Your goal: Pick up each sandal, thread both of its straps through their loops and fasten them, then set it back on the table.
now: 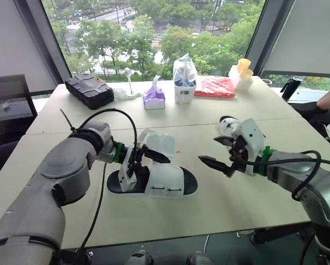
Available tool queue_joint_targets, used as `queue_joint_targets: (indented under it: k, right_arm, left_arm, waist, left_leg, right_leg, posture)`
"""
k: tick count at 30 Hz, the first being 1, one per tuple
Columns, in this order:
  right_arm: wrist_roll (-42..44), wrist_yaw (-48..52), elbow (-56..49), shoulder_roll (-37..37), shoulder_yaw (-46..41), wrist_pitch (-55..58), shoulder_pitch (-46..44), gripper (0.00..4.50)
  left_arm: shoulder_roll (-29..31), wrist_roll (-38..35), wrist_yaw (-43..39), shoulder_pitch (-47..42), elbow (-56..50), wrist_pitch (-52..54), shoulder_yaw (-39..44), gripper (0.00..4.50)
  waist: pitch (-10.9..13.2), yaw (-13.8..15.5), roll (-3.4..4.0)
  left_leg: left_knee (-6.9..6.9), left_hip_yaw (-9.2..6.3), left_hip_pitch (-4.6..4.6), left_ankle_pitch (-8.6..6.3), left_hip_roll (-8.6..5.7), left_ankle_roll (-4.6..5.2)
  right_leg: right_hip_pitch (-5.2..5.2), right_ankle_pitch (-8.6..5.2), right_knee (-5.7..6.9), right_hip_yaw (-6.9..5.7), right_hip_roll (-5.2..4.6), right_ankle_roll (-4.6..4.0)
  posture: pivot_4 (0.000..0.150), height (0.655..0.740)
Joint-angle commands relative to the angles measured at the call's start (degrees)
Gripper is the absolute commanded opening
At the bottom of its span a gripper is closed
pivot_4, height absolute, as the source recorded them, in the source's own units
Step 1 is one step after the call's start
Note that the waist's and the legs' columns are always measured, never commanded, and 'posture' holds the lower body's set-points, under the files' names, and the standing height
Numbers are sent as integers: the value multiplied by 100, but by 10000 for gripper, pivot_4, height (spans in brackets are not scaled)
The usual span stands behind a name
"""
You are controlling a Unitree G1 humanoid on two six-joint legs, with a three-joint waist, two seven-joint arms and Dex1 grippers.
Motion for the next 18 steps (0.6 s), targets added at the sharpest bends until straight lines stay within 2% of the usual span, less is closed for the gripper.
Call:
queue_joint_targets:
  k: [1,14,17,18]
  right_arm:
    - [-26,42,-80,-17,-13,-148,-112,45000]
    - [-118,272,96,-41,141,-271,-192,45000]
    - [-143,316,152,-39,173,-307,-221,45000]
    - [-144,330,173,-33,187,-318,-234,45000]
  left_arm:
    - [198,-415,-601,82,22,-179,377,44541]
    - [1296,-2510,-4238,742,446,-807,2124,44541]
    - [1436,-3163,-5187,964,654,-912,2603,44541]
    - [1359,-3603,-5694,1060,1032,-945,3011,44541]
  waist:
    - [0,-1,0]
    - [0,-12,0]
    - [-1,-16,0]
    - [-1,-18,1]
  left_leg:
    - [0,0,0,0,0,0]
    - [0,2,2,0,1,1]
    - [1,1,2,0,1,1]
    - [0,1,2,0,1,1]
  right_leg:
    - [0,0,0,0,0,0]
    - [-1,1,1,0,2,-1]
    - [-1,1,1,0,3,-2]
    - [-1,1,1,0,3,-2]
  posture:
    - [1500,7400]
    - [1500,7400]
    - [1500,7400]
    - [1500,7400]
